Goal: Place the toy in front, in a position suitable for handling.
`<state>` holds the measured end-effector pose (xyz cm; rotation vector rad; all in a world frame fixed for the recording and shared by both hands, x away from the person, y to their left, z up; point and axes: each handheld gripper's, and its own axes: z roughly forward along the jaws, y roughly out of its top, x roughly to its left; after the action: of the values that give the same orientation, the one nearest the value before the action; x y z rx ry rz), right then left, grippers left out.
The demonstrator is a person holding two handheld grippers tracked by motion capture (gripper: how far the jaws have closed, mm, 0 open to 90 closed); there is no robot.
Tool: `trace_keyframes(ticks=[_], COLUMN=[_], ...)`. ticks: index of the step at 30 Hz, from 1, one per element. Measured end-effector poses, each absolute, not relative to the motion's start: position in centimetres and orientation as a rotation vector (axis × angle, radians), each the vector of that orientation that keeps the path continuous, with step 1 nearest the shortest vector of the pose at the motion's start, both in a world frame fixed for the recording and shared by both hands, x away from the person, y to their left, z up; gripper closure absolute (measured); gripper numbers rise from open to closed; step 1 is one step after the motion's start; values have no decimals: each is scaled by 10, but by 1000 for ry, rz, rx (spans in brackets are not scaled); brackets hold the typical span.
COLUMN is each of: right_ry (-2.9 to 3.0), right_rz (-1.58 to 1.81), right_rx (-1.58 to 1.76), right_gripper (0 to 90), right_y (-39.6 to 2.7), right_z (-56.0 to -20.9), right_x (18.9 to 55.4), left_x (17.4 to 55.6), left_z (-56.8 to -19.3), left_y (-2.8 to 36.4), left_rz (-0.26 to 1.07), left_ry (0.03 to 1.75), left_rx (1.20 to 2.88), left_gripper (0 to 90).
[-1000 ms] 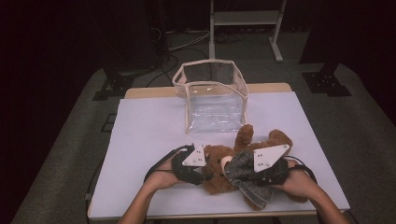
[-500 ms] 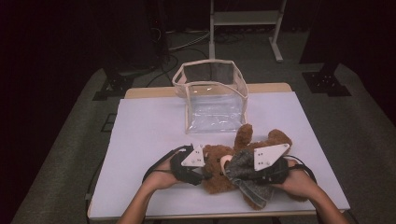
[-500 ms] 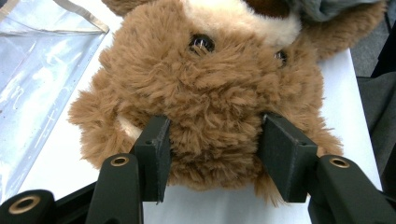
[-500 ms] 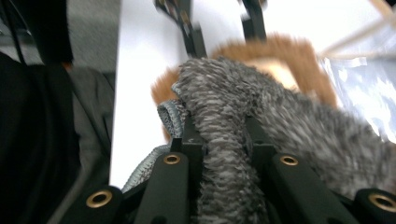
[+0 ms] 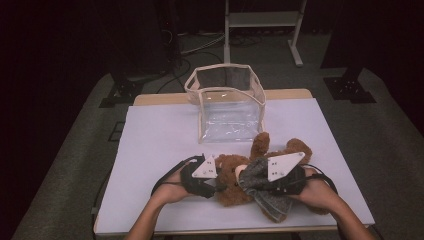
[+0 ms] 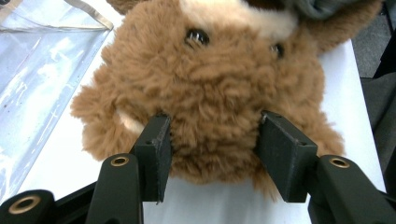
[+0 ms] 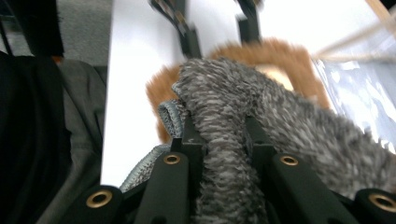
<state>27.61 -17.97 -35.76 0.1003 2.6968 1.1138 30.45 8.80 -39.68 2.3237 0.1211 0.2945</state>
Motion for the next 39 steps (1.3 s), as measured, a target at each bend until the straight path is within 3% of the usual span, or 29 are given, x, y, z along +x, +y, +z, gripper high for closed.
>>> trace_keyframes(ticks=[6,14,23,31,39], right_ry=[2680,2689,2687,2693,2701], right_rz=[1125,1087,1095,999,1039], right_rx=[41,108,5,58,-28], right_gripper=[747,748,747,750,748], right_y=[-162,-177,-148,-160,-132], right_z=[-350,-358,-352,-357,-351], right_x=[277,278,277,282,282], left_x=[311,311,317,316,320], left_z=[-393,-396,-395,-400,-403], left_y=[84,90,88,96,97], left_rz=[290,284,285,294,272], left_ry=[127,134,141,152,174], left_rx=[2305,2303,2303,2312,2287], left_gripper=[461,475,468,472,473])
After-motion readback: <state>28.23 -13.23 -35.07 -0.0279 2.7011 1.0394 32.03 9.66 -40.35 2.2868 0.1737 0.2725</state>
